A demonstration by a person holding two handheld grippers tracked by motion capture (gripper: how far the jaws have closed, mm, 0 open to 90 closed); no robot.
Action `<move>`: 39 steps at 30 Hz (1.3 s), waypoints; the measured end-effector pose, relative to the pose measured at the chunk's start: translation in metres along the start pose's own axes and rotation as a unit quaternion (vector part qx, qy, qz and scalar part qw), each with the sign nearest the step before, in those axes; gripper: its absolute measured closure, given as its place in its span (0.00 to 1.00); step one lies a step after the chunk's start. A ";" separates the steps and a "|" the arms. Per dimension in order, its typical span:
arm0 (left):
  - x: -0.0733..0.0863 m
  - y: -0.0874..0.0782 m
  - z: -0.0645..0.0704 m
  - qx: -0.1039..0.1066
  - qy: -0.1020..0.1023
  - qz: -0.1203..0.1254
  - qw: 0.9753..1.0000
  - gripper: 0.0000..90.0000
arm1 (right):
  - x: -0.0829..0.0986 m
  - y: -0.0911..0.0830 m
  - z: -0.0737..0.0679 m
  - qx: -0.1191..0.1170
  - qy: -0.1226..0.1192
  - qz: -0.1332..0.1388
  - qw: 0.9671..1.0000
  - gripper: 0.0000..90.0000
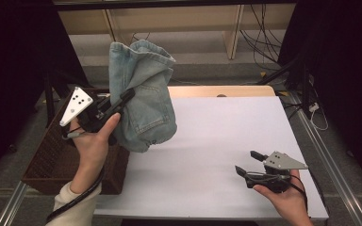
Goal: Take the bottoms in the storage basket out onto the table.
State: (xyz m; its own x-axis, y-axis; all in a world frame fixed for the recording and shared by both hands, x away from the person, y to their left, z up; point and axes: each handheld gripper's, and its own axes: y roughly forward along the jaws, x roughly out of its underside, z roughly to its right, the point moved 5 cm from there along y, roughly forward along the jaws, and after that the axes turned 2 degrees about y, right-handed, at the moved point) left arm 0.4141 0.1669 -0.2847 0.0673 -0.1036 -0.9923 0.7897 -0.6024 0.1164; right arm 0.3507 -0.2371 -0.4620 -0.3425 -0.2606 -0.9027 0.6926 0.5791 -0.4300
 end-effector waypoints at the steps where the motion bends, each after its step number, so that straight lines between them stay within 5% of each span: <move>1: 0.000 0.000 0.000 0.000 0.000 0.001 1.000 0.88 | 0.000 0.000 0.000 0.000 0.000 0.000 1.000 0.26; 19: -0.007 -0.002 0.008 0.012 0.000 0.012 1.000 0.88 | 0.000 0.000 0.000 -0.001 0.000 0.000 1.000 0.26; 39: -0.001 0.009 0.026 0.039 0.005 -0.002 0.999 0.88 | 0.000 0.000 0.000 0.001 0.002 0.002 1.000 0.26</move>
State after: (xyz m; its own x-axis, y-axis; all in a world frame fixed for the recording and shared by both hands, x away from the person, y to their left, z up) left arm 0.4053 0.1408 -0.2818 0.0701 -0.0934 -0.9932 0.7400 -0.6628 0.1146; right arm 0.3509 -0.2375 -0.4619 -0.3421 -0.2562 -0.9041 0.6951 0.5784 -0.4270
